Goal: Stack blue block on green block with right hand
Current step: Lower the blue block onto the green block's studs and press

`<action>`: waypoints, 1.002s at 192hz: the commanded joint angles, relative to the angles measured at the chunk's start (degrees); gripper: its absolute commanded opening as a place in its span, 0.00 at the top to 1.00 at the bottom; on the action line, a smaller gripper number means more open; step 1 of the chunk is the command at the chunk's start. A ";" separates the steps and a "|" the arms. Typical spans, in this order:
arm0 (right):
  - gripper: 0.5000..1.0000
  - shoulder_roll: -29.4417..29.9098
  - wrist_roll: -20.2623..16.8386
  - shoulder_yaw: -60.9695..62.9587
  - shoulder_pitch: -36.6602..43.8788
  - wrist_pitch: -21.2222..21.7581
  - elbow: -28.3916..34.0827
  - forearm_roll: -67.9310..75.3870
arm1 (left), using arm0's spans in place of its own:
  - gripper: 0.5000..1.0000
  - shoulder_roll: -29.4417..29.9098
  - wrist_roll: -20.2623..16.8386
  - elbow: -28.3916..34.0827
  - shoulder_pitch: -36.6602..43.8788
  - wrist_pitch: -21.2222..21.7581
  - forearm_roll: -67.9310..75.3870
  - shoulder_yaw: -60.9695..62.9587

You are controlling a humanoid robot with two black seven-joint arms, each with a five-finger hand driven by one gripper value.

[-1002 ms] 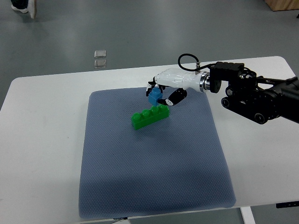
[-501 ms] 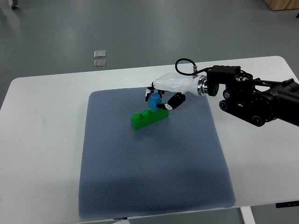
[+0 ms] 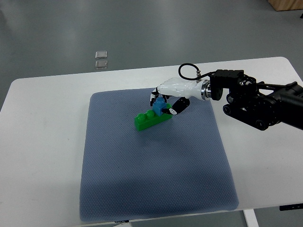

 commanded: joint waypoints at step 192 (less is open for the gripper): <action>1.00 1.49 -0.53 -2.30 -0.52 -0.95 -0.29 -0.79 | 0.00 0.00 0.00 0.00 0.00 0.00 0.00 0.00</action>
